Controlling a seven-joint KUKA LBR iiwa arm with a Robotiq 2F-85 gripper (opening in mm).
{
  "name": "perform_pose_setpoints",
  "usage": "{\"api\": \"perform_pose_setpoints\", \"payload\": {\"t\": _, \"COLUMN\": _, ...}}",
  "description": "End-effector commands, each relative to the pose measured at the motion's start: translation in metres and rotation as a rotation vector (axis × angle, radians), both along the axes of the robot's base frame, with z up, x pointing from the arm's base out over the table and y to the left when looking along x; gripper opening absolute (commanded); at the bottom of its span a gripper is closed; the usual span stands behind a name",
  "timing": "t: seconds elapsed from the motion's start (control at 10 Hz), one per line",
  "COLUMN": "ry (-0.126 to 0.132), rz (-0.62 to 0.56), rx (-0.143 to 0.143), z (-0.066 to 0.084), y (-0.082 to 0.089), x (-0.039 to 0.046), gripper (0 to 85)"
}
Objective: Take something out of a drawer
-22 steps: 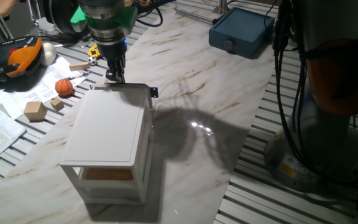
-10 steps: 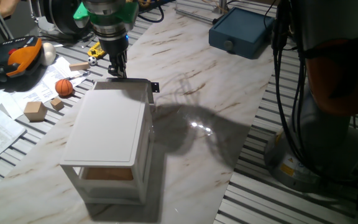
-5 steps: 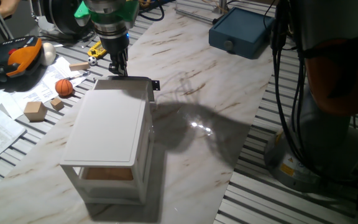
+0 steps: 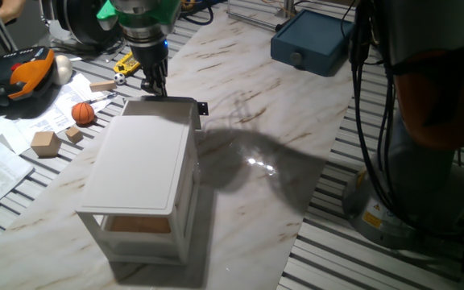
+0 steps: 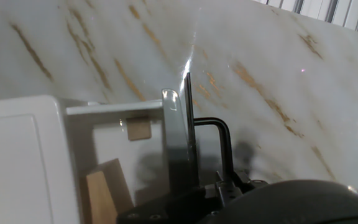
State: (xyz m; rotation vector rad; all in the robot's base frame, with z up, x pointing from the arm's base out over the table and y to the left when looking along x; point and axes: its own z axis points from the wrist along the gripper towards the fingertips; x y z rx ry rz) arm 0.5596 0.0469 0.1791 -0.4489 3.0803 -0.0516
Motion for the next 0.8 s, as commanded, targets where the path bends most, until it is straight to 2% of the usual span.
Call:
{"api": "perform_pose_setpoints", "payload": {"t": 0.0, "ry": 0.0, "rz": -0.003, "rx": 0.001, "z": 0.0, "y": -0.0001, "x": 0.0001, "gripper": 0.0}}
{"api": "perform_pose_setpoints", "payload": {"t": 0.4, "ry": 0.002, "rz": 0.017, "rx": 0.01, "z": -0.0002, "y": 0.0003, "x": 0.0001, "gripper": 0.0}}
{"api": "perform_pose_setpoints", "payload": {"t": 0.6, "ry": 0.007, "rz": 0.02, "rx": -0.006, "z": -0.0002, "y": 0.0003, "x": 0.0001, "gripper": 0.0}}
{"api": "perform_pose_setpoints", "payload": {"t": 0.7, "ry": 0.013, "rz": 0.024, "rx": -0.001, "z": -0.0002, "y": 0.0003, "x": 0.0001, "gripper": 0.0}}
